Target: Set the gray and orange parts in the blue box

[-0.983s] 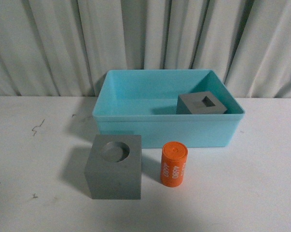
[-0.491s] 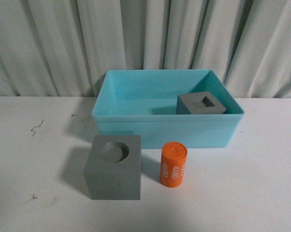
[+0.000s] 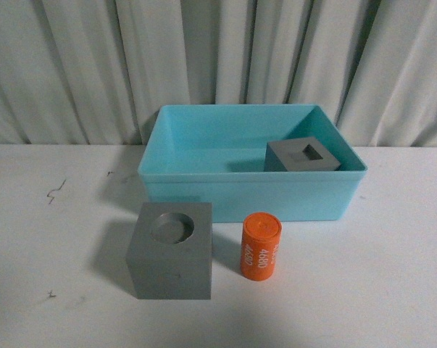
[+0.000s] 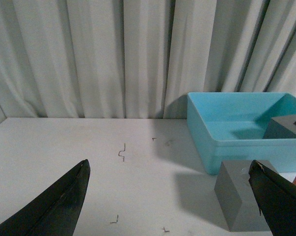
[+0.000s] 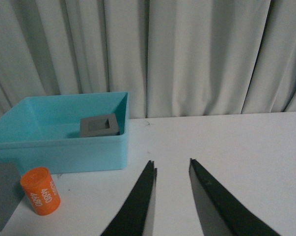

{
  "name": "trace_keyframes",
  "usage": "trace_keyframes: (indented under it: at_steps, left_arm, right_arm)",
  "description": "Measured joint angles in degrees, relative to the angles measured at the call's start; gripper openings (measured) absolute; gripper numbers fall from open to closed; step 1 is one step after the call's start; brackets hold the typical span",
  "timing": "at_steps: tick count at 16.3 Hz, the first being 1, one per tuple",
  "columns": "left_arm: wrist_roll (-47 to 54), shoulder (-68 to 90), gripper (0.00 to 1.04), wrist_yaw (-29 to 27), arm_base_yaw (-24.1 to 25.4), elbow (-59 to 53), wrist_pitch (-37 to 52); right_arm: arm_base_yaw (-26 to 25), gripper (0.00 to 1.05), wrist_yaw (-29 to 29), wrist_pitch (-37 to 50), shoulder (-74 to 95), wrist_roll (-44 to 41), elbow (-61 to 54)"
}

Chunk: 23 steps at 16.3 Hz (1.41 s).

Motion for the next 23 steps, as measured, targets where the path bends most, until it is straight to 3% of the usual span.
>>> trace_keyframes:
  at_steps: [4, 5, 6, 7, 9, 13, 23]
  left_arm:
    - [0.0, 0.0, 0.98, 0.0, 0.0, 0.0, 0.0]
    - [-3.4, 3.5, 0.98, -3.0, -1.4, 3.6, -10.4]
    - [-15.5, 28.3, 0.98, -5.3, -6.3, 14.0, -12.9]
    - [-18.6, 38.3, 0.98, -4.8, -8.9, 18.0, -6.9]
    - [-19.6, 56.2, 0.98, -3.5, -13.5, 23.8, 3.5]
    - [-16.6, 77.5, 0.98, -1.7, -18.4, 28.8, 14.6]
    - [-10.8, 100.3, 0.98, 1.7, -18.6, 40.7, 21.0]
  right_arm:
    - [0.0, 0.64, 0.0, 0.0, 0.0, 0.0, 0.0]
    - [0.0, 0.73, 0.0, 0.0, 0.0, 0.0, 0.0]
    - [0.0, 0.95, 0.0, 0.0, 0.0, 0.0, 0.0]
    - [0.0, 1.0, 0.0, 0.0, 0.0, 0.0, 0.0]
    - [0.0, 0.98, 0.0, 0.0, 0.0, 0.0, 0.0]
    - [0.0, 0.98, 0.0, 0.0, 0.0, 0.0, 0.0]
    - [0.0, 0.98, 0.0, 0.0, 0.0, 0.0, 0.0]
